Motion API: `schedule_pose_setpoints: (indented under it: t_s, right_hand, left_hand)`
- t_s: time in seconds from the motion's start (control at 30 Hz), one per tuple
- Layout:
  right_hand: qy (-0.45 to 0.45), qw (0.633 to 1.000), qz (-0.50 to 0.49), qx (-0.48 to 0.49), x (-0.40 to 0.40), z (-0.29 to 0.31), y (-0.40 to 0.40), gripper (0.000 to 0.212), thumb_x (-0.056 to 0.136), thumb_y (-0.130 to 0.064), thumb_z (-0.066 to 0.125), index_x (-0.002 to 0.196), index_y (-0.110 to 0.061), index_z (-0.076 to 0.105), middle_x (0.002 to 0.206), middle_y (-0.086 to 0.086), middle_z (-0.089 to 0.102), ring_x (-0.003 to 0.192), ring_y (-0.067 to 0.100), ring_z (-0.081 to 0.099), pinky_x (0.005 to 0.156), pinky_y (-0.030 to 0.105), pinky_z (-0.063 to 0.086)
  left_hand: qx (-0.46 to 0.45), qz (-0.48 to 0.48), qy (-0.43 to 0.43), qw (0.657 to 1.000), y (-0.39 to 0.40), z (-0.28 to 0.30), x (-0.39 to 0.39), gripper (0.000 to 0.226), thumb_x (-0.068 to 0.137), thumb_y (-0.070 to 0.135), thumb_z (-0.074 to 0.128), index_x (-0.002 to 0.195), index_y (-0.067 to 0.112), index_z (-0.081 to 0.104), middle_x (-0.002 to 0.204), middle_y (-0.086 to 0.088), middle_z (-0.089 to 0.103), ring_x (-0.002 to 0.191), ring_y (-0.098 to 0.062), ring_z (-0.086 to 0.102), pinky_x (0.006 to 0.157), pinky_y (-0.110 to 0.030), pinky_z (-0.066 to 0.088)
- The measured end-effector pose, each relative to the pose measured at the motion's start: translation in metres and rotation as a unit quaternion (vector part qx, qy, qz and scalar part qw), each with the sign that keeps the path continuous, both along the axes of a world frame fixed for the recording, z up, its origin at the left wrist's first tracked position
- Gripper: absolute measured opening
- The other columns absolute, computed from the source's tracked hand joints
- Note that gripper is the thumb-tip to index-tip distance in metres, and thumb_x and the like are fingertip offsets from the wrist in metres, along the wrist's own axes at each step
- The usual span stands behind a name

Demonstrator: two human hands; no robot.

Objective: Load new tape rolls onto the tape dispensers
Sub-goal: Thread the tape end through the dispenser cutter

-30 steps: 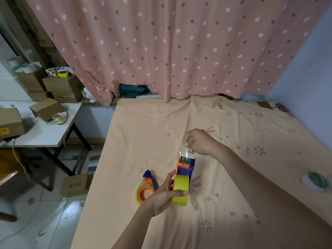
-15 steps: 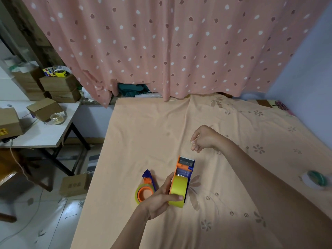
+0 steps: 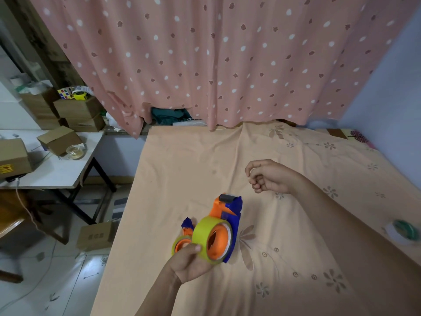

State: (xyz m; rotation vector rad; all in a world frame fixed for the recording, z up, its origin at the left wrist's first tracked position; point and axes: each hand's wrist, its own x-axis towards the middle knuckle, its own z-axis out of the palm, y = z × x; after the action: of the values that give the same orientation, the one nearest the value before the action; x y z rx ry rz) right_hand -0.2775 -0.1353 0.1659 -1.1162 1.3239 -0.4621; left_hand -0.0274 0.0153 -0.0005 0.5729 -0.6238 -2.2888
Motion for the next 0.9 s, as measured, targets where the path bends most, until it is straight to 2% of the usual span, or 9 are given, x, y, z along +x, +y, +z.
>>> schedule_pose_setpoints:
  t_s: [0.1,0.2,0.33,0.43,0.53,0.63,0.73,0.83,0.9]
  right_hand:
    - [-0.097,0.995,0.019,0.018,-0.003,0.002,0.007,0.017,0.09,0.01,0.051,0.088,-0.001,0.064,0.07,0.016,0.058,0.06,0.024,0.06,0.063,0.033,0.057]
    - [-0.168,0.984,0.033,0.042,-0.008,-0.002,0.014,0.014,0.097,0.0,0.054,0.104,0.006,0.064,0.084,0.019,0.069,0.082,0.03,0.071,0.081,0.037,0.062]
    - [-0.209,0.976,0.024,0.063,-0.011,-0.009,0.021,0.034,0.091,-0.015,0.059,0.113,0.012,0.061,0.103,0.027,0.07,0.103,0.035,0.071,0.091,0.039,0.06]
    - [-0.239,0.969,0.044,0.053,-0.011,-0.015,0.028,0.035,0.092,-0.004,0.058,0.124,0.011,0.057,0.122,0.03,0.065,0.119,0.037,0.064,0.099,0.038,0.055]
    - [-0.215,0.975,0.05,0.016,-0.007,-0.02,0.034,0.035,0.091,0.013,0.058,0.125,0.006,0.061,0.122,0.024,0.068,0.116,0.033,0.066,0.097,0.034,0.056]
    - [-0.165,0.984,-0.012,-0.06,0.009,-0.028,0.042,0.019,0.089,0.004,0.067,0.108,0.003,0.071,0.105,0.02,0.073,0.096,0.029,0.071,0.089,0.037,0.06]
    - [-0.102,0.975,-0.103,-0.171,0.026,-0.042,0.045,0.007,0.086,-0.008,0.074,0.089,-0.012,0.08,0.097,0.008,0.074,0.092,0.018,0.067,0.089,0.037,0.059]
    - [-0.045,0.949,-0.166,-0.264,0.038,-0.051,0.051,0.012,0.084,-0.013,0.077,0.095,-0.013,0.081,0.108,0.0,0.069,0.095,-0.006,0.065,0.087,0.012,0.052]
    - [-0.036,0.937,-0.192,-0.288,0.045,-0.053,0.059,0.013,0.085,-0.01,0.076,0.097,-0.011,0.08,0.106,-0.005,0.072,0.092,-0.011,0.066,0.082,0.006,0.048]
  left_hand:
    - [0.003,0.067,0.039,0.997,0.0,-0.002,0.003,0.074,0.074,0.027,0.089,0.139,0.004,0.061,0.139,-0.017,0.064,0.127,-0.033,0.06,0.112,-0.048,0.04]
    - [0.013,0.103,0.063,0.993,0.002,-0.003,0.001,0.082,0.067,0.03,0.093,0.137,0.002,0.059,0.137,-0.021,0.061,0.124,-0.04,0.055,0.106,-0.053,0.04]
    - [0.052,0.124,0.114,0.984,0.007,-0.001,-0.002,0.094,0.052,0.026,0.1,0.133,-0.001,0.059,0.131,-0.025,0.061,0.116,-0.047,0.057,0.096,-0.055,0.048]
    - [0.066,0.162,0.123,0.977,0.007,0.006,-0.008,0.095,0.053,0.035,0.096,0.132,0.002,0.055,0.127,-0.025,0.061,0.11,-0.047,0.059,0.096,-0.053,0.048]
    - [0.081,0.166,0.147,0.972,0.006,0.017,-0.01,0.101,0.057,0.041,0.092,0.139,-0.003,0.053,0.125,-0.026,0.063,0.109,-0.041,0.061,0.096,-0.048,0.051]
    - [0.11,0.174,0.18,0.962,0.005,0.027,-0.013,0.12,0.053,0.043,0.092,0.149,0.004,0.031,0.125,-0.024,0.06,0.106,-0.036,0.06,0.093,-0.045,0.054]
    - [0.135,0.194,0.186,0.954,0.005,0.036,-0.018,0.122,0.049,0.043,0.091,0.148,0.001,0.035,0.124,-0.023,0.061,0.102,-0.035,0.062,0.088,-0.043,0.058]
    - [0.164,0.213,0.197,0.943,0.005,0.045,-0.024,0.118,0.051,0.042,0.085,0.149,-0.004,0.038,0.121,-0.023,0.06,0.098,-0.035,0.063,0.085,-0.043,0.059]
    - [0.182,0.227,0.208,0.934,0.004,0.052,-0.028,0.11,0.059,0.047,0.077,0.148,-0.006,0.039,0.126,-0.022,0.058,0.1,-0.034,0.063,0.083,-0.043,0.059]
